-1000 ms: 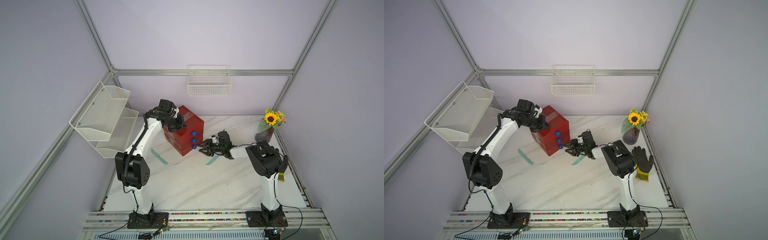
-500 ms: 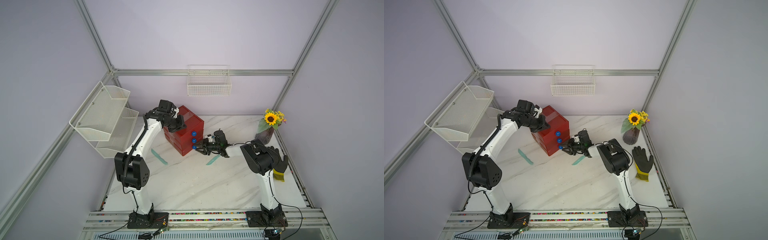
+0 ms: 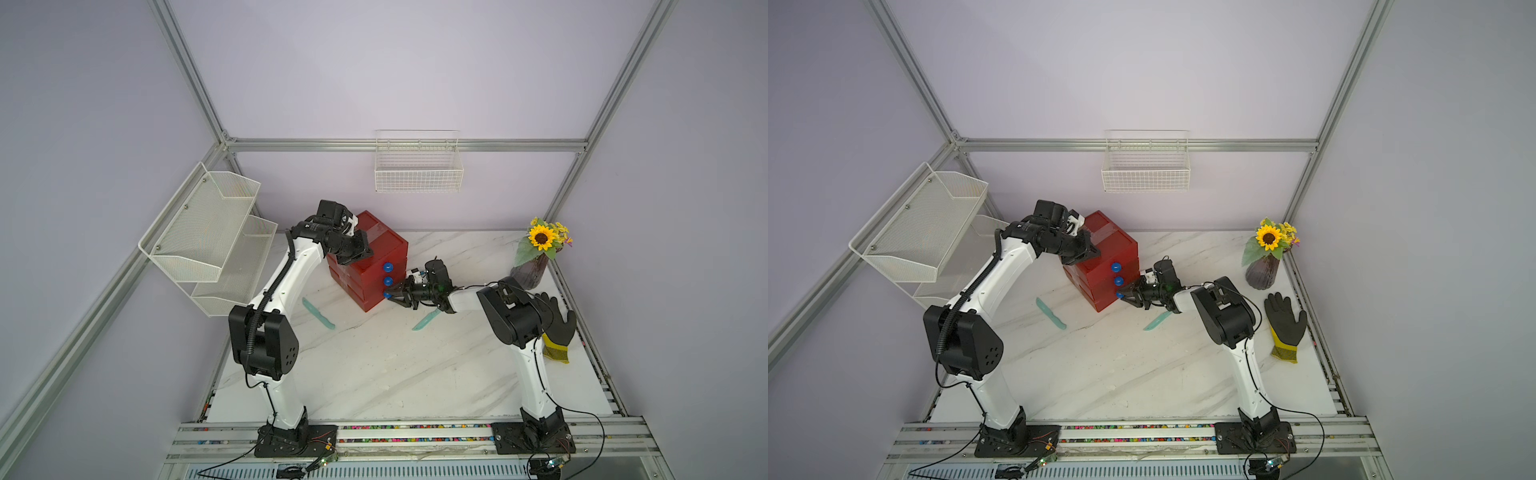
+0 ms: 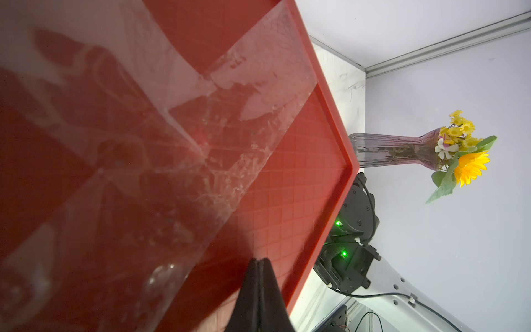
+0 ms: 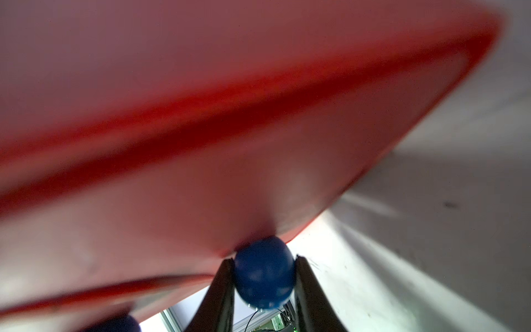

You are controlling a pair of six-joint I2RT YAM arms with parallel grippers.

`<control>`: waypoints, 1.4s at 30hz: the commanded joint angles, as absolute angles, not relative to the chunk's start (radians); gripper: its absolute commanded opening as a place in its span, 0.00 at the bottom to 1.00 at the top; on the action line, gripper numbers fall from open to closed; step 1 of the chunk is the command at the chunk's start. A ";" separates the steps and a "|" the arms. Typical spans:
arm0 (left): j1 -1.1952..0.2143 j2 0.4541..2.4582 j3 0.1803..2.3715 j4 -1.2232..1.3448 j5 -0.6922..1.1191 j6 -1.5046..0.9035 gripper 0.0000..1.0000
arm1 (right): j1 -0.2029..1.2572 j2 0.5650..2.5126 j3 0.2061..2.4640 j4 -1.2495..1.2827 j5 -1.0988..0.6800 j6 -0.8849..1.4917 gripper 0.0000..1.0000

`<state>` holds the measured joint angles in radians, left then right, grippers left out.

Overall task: Place the fruit knives into the drawer by color
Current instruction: Open the drawer in the storage box.

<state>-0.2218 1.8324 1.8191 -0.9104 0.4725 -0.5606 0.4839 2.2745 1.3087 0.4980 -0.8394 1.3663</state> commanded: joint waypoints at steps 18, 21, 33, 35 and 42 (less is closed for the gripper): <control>-0.216 1.904 1.815 -1.005 0.463 -0.567 0.05 | 0.500 1.954 0.988 0.336 -0.823 1.191 0.08; -0.216 1.903 1.816 -1.003 0.462 -0.568 0.05 | 0.500 1.906 0.936 0.320 -0.818 1.180 0.08; -0.217 1.868 1.796 -1.003 0.457 -0.572 0.06 | 0.500 1.814 0.816 0.285 -0.810 1.169 0.29; -0.216 1.864 1.796 -1.003 0.458 -0.572 0.07 | 0.499 1.786 0.815 0.256 -0.793 1.164 0.45; -0.217 1.846 1.801 -1.003 0.460 -0.578 0.18 | 0.492 1.568 0.863 0.059 -0.681 1.143 0.76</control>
